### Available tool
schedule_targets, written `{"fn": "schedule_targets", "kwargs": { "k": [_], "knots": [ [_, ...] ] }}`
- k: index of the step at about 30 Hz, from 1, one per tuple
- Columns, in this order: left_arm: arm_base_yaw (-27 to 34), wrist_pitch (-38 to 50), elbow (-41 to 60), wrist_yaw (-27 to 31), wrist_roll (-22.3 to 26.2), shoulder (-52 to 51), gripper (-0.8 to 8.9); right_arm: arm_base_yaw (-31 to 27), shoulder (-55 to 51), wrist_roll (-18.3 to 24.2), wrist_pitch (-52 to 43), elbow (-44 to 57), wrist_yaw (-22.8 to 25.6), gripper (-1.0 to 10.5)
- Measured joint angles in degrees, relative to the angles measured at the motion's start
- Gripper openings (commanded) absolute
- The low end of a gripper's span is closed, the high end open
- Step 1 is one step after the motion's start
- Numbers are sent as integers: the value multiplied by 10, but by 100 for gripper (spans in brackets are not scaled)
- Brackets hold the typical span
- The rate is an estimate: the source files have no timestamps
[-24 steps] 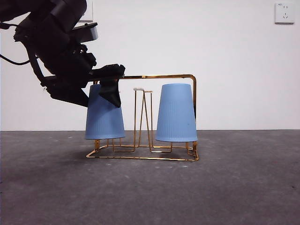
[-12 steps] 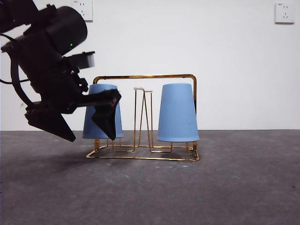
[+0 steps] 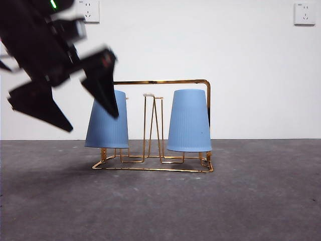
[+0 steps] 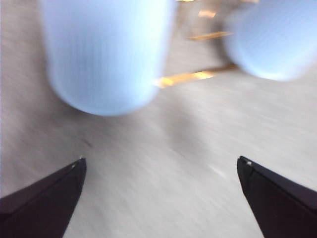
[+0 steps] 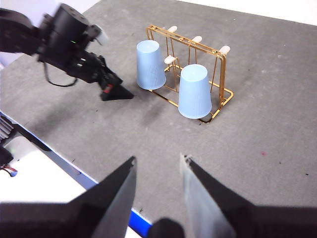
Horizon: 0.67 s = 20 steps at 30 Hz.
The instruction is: Pick up cup 1,put cup 1 in the cup rack,pick up cup 2,put cup 2 in the cup rack
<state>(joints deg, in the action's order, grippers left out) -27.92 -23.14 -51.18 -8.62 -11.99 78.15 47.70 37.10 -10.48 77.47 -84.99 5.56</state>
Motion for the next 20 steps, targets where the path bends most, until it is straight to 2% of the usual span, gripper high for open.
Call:
{"fn": "schedule_targets", "kwargs": {
  "k": [7,9,13,15,16,20],
  "knots": [
    [-4,-124,0,-111,-12,-147,552,0,0,0,0,0,0,155],
    [-7,-153,0,-134,-12,-192,439,0,0,0,0,0,0,155],
    [-9,-204,0,-170,-16,-284,111,0,0,0,0,0,0,147],
    [-9,-222,0,-181,-16,-325,-19,0,0,0,0,0,0,16],
    [-9,-229,0,-182,-16,-345,-6,0,0,0,0,0,0,-17],
    [-9,-244,0,-181,-22,-405,-7,0,0,0,1,0,0,-9]
  ]
}}
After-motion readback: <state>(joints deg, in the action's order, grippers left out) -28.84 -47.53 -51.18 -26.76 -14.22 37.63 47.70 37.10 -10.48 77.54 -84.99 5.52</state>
